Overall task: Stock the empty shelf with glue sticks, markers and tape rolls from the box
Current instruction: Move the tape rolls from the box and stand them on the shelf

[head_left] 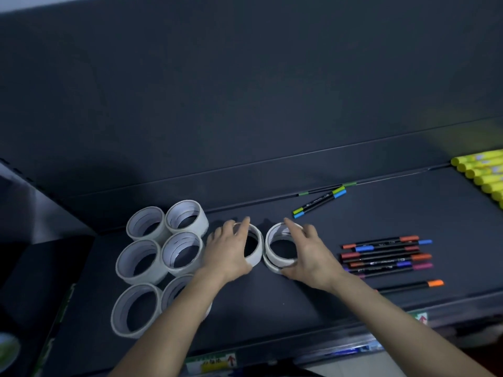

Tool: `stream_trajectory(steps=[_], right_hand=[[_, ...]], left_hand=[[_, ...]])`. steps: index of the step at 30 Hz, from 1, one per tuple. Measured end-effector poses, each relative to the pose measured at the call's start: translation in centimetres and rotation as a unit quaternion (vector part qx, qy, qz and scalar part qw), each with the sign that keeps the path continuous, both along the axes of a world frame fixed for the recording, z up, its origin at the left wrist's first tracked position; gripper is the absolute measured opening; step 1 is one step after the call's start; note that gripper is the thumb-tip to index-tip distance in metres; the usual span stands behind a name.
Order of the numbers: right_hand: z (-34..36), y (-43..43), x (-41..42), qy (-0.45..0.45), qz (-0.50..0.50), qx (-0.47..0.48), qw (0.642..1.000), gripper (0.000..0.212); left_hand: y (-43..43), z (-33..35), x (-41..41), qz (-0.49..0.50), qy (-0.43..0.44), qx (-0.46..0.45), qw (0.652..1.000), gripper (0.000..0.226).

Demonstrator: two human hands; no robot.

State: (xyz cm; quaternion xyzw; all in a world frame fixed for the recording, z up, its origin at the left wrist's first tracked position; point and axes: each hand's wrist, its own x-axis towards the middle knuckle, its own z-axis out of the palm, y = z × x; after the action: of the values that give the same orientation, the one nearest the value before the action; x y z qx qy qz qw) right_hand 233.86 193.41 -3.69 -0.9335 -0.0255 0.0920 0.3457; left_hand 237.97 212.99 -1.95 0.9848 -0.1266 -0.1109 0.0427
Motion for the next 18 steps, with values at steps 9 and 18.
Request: stream_trajectory(steps=[9, 18], right_hand=[[-0.1, 1.5, 3.7, -0.012, -0.018, 0.010, 1.000, 0.105], [-0.2, 3.2, 8.2, 0.003, -0.020, 0.035, 0.999, 0.111]], left_hand=[[1.2, 0.6, 4.0, -0.042, -0.037, 0.052, 0.997, 0.105], [3.3, 0.9, 6.8, -0.021, -0.045, 0.071, 0.996, 0.107]])
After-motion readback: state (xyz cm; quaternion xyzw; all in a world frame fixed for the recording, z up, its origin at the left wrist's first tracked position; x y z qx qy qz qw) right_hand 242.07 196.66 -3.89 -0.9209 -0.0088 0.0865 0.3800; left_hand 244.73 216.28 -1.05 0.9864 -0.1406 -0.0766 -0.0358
